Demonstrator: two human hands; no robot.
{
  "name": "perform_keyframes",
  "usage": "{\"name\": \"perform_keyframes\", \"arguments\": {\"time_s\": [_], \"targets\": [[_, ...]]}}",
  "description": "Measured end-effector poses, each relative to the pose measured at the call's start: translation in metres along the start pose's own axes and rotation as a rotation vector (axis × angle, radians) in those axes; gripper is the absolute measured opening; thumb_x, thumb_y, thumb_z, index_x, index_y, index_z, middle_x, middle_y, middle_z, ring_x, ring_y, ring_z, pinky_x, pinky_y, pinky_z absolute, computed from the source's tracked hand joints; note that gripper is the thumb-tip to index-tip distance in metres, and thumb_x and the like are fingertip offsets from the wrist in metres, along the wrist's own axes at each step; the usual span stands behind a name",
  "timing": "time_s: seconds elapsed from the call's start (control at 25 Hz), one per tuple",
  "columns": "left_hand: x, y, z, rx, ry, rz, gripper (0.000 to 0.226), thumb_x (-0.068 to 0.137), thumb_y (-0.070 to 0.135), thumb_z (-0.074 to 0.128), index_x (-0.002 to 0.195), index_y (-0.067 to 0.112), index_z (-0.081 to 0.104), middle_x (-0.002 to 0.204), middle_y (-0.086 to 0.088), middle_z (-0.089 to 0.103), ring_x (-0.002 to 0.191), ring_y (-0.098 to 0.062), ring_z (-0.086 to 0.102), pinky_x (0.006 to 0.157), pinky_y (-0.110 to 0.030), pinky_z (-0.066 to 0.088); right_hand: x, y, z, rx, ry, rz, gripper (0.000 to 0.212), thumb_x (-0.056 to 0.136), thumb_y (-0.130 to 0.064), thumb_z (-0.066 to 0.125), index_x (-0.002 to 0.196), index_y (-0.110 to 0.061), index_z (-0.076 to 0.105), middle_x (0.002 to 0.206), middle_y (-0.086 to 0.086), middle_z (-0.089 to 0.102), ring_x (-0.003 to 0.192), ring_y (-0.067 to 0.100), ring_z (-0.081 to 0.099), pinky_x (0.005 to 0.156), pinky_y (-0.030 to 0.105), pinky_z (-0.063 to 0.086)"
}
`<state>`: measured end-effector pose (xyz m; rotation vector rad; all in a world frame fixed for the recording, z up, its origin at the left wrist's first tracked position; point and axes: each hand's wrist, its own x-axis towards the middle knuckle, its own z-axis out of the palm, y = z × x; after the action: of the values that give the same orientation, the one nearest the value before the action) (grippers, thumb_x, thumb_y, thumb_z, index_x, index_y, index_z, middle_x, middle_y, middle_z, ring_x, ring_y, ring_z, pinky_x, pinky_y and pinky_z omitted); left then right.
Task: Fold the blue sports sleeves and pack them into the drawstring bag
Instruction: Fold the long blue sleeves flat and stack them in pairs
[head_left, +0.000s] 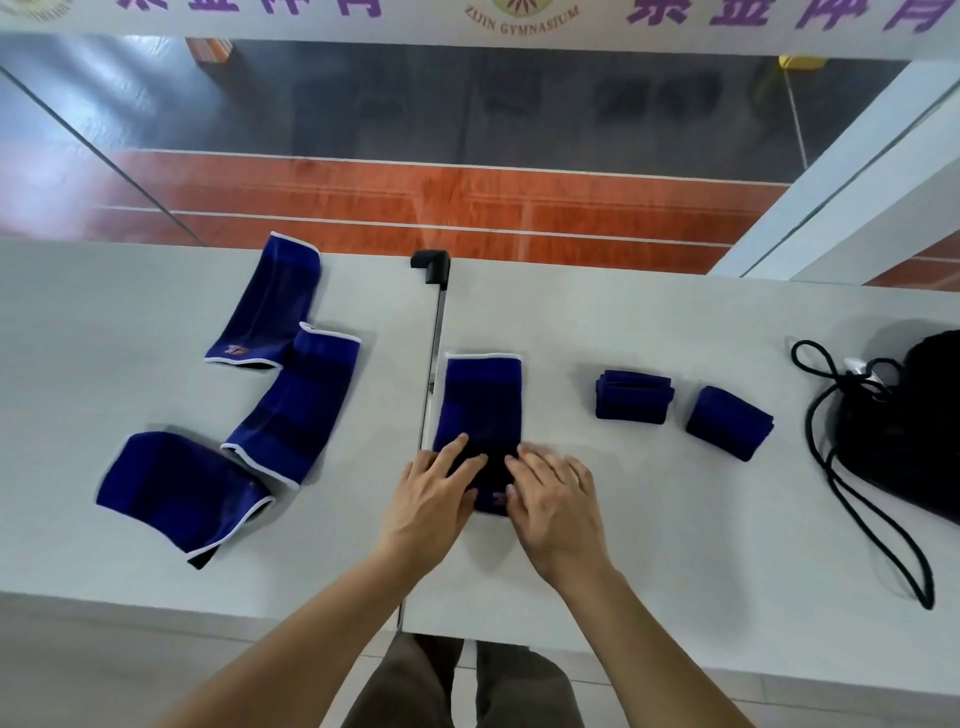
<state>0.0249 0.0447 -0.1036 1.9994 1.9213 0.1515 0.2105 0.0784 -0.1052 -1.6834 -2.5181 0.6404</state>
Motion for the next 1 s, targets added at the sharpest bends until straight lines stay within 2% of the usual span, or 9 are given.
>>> {"name": "perform_keyframes", "arguments": {"time_s": [0.12, 0.2, 0.28, 0.36, 0.44, 0.6, 0.72, 0.88, 1.0], "targets": [[0.017, 0.007, -0.006, 0.008, 0.046, 0.043, 0.038, 0.089, 0.015, 0.065, 0.126, 0.019, 0.060, 0.131, -0.006, 0.056, 0.100, -0.029, 0.056, 0.086, -0.045, 0.054, -0.007, 0.005, -0.002, -0.056, 0.043, 0.076, 0.045, 0.097, -0.044, 0.051, 0.135, -0.020, 0.057, 0.145, 0.002, 0.055, 0.138, 0.021, 0.045, 0.116, 0.045, 0.031], [0.039, 0.009, -0.011, 0.053, 0.041, 0.014, 0.047, 0.086, 0.016, 0.067, 0.132, 0.018, 0.057, 0.142, -0.009, 0.050, 0.119, -0.034, 0.052, 0.100, -0.046, 0.048, -0.012, 0.009, -0.003, -0.088, 0.028, 0.095, 0.052, 0.093, -0.048, 0.057, 0.137, -0.020, 0.055, 0.146, 0.003, 0.053, 0.139, 0.022, 0.044, 0.117, 0.047, 0.030], [0.058, 0.012, -0.013, 0.073, -0.060, -0.029, 0.063, 0.089, 0.026, 0.063, 0.148, 0.022, 0.040, 0.159, -0.009, 0.030, 0.142, -0.034, 0.032, 0.115, -0.045, 0.030, -0.017, 0.012, -0.001, -0.107, 0.001, 0.107, 0.059, 0.092, -0.051, 0.056, 0.143, -0.021, 0.050, 0.150, 0.003, 0.049, 0.142, 0.022, 0.041, 0.119, 0.049, 0.026], [0.069, 0.010, -0.012, 0.083, -0.147, -0.048, 0.073, 0.091, 0.035, 0.057, 0.155, 0.025, 0.023, 0.165, -0.007, 0.013, 0.150, -0.031, 0.015, 0.120, -0.041, 0.016, -0.023, 0.013, 0.002, -0.114, -0.023, 0.119, 0.065, 0.092, -0.054, 0.053, 0.147, -0.022, 0.044, 0.153, 0.002, 0.046, 0.144, 0.022, 0.038, 0.120, 0.050, 0.024], [0.073, 0.011, -0.013, 0.070, -0.178, -0.050, 0.074, 0.092, 0.036, 0.055, 0.156, 0.026, 0.019, 0.166, -0.006, 0.009, 0.151, -0.030, 0.010, 0.120, -0.040, 0.013, -0.028, 0.016, 0.004, -0.118, -0.025, 0.148, 0.067, 0.092, -0.056, 0.052, 0.149, -0.022, 0.042, 0.153, 0.002, 0.046, 0.144, 0.022, 0.038, 0.121, 0.049, 0.024], [0.050, 0.014, -0.024, -0.006, -0.078, -0.101, 0.062, 0.093, 0.027, 0.053, 0.151, 0.023, 0.030, 0.162, -0.007, 0.021, 0.148, -0.030, 0.021, 0.118, -0.042, 0.023, -0.027, 0.015, 0.001, -0.077, -0.005, 0.135, 0.068, 0.091, -0.044, 0.061, 0.151, -0.022, 0.038, 0.154, 0.003, 0.044, 0.144, 0.022, 0.038, 0.120, 0.046, 0.026], [0.018, -0.010, -0.034, 0.008, 0.052, -0.309, 0.060, 0.087, 0.023, 0.057, 0.144, 0.020, 0.039, 0.157, -0.012, 0.031, 0.138, -0.034, 0.036, 0.112, -0.044, 0.029, -0.027, 0.008, 0.003, -0.063, -0.069, -0.020, 0.057, 0.098, -0.037, 0.046, 0.153, -0.028, 0.034, 0.158, 0.000, 0.039, 0.145, 0.020, 0.034, 0.121, 0.039, 0.018], [-0.022, -0.060, -0.045, 0.036, 0.004, -0.617, 0.066, 0.092, 0.031, 0.050, 0.150, 0.011, 0.028, 0.161, -0.016, 0.022, 0.149, -0.034, 0.017, 0.122, -0.044, 0.012, -0.026, 0.010, 0.004, -0.089, -0.055, -0.012, 0.055, 0.098, -0.040, 0.030, 0.151, -0.026, 0.040, 0.156, 0.000, 0.042, 0.145, 0.019, 0.035, 0.122, 0.042, 0.022], [-0.039, -0.070, -0.045, 0.113, -0.086, -0.615, 0.065, 0.093, 0.041, 0.044, 0.148, 0.007, 0.034, 0.159, -0.011, 0.032, 0.150, -0.030, 0.017, 0.124, -0.045, 0.004, -0.027, 0.012, -0.003, -0.121, -0.058, 0.043, 0.053, 0.100, -0.039, 0.032, 0.151, -0.025, 0.039, 0.157, 0.000, 0.040, 0.146, 0.019, 0.034, 0.122, 0.042, 0.021]]}}
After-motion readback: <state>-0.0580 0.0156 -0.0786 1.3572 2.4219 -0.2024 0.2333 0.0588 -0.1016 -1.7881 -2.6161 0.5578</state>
